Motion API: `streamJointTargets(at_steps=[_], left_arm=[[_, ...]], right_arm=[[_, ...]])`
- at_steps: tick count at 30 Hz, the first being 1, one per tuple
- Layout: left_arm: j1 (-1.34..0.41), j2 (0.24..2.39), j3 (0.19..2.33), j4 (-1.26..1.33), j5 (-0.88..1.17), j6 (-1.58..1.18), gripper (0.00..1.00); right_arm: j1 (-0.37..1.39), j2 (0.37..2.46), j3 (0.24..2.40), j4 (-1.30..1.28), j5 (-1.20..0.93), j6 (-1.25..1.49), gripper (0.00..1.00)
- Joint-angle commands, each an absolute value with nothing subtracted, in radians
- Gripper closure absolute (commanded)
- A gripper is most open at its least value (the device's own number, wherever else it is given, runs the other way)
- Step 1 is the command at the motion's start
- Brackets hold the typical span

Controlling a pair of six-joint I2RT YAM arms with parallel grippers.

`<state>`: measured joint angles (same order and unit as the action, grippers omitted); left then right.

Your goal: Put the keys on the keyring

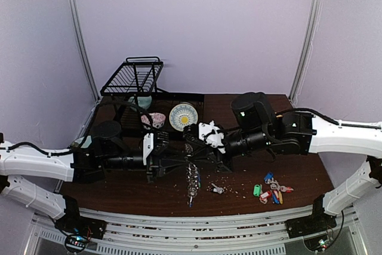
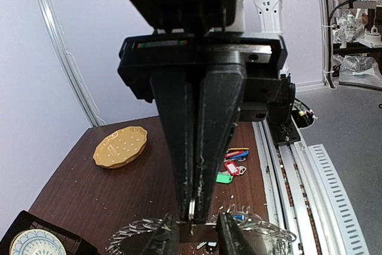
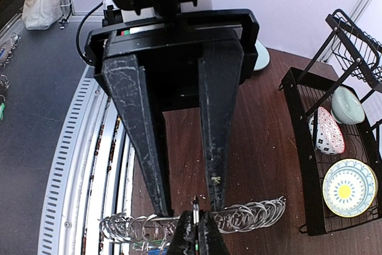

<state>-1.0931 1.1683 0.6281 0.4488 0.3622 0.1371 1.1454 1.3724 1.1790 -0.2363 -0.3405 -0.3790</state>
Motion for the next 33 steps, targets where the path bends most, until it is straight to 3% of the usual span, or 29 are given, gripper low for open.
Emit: streamJointTargets(at_steps=[1,5,8,11,17,20,23,28,33], left_arm=[[-1.101,1.131,0.605,0.522,0.391,0.159,0.75],[-1.101,1.158,0.633,0.465,0.358,0.162,0.91],[-1.101,1.176,0.65,0.438,0.358,0.159,0.92],[-1.101,1.177,0.647,0.439,0.337,0.159,1.0],[-1.101,1.173,0.645,0.438,0.227,0.155,1.0],[-1.103,1.167,0.64,0.446,0.21,0.165,1.0],[-1.109,1.135,0.599,0.519,0.211,0.168,1.0],[-1.111,1.063,0.519,0.638,0.298,0.218,1.0],[-1.112,1.041,0.433,0.864,0.387,0.257,1.0]], right_arm=[[1.152,1.351,1.19,-0.184,-0.334,-0.384,1.0],[1.154,1.351,1.193,-0.18,-0.339,-0.38,1.0],[1.155,1.349,1.192,-0.18,-0.34,-0.381,1.0],[1.154,1.35,1.193,-0.179,-0.34,-0.38,1.0],[1.155,1.347,1.191,-0.183,-0.337,-0.383,1.0],[1.154,1.338,1.174,-0.164,-0.317,-0.377,0.7],[1.153,1.308,1.149,-0.144,-0.296,-0.374,0.52],[1.142,1.202,1.069,-0.079,-0.351,-0.366,0.37],[1.141,1.148,0.97,0.075,-0.43,-0.302,0.37]])
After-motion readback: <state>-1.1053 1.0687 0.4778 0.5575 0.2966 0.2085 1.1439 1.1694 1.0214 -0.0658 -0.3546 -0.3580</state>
